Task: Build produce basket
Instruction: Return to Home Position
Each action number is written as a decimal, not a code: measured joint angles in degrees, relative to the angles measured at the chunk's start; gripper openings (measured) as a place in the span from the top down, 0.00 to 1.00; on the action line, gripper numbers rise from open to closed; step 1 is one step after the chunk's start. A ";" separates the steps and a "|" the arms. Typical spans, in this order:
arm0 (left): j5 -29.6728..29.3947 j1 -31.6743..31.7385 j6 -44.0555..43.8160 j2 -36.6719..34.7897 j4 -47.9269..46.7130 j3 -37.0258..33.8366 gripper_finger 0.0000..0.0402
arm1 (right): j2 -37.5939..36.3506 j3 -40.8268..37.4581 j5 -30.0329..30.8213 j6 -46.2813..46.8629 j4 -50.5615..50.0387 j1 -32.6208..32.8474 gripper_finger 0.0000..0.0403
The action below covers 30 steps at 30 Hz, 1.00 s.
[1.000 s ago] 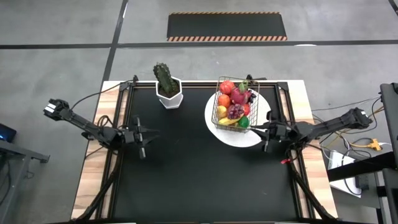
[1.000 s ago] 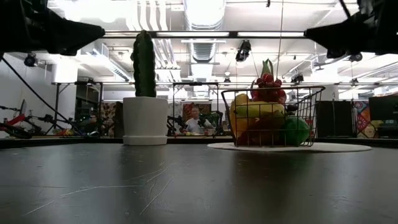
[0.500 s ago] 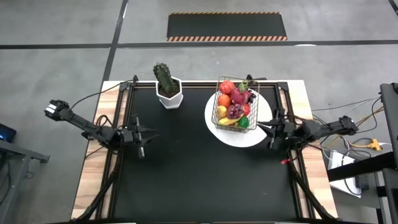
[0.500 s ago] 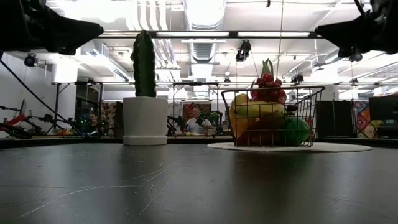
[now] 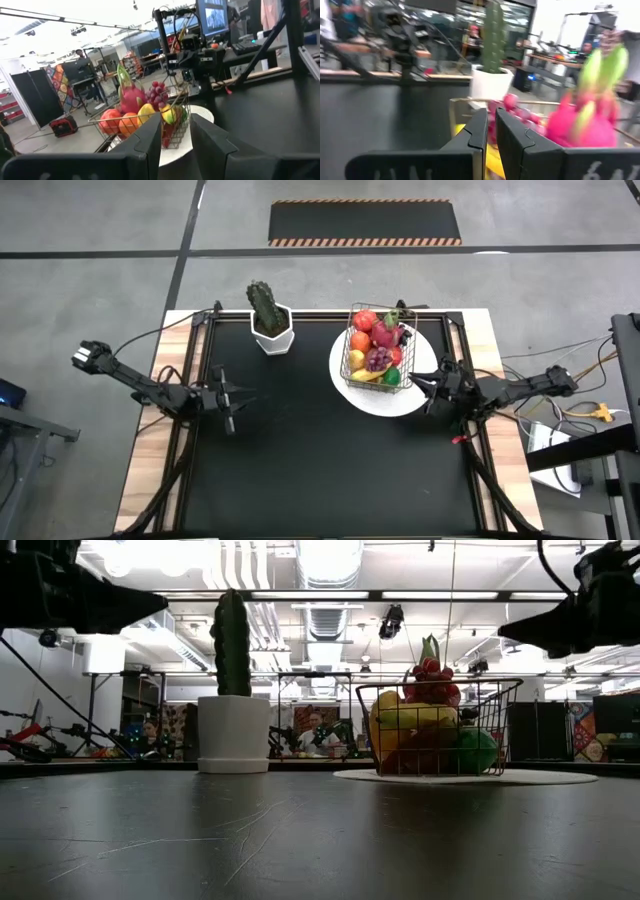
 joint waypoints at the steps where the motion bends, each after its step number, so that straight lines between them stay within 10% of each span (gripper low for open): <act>1: -0.20 -0.02 0.00 0.27 0.00 0.00 0.79 | 0.32 0.00 1.19 -0.77 -0.08 0.00 0.93; 30: -0.16 -0.02 0.00 15.52 0.41 -0.07 0.79 | 2.48 -0.02 1.54 1.61 0.76 0.00 0.93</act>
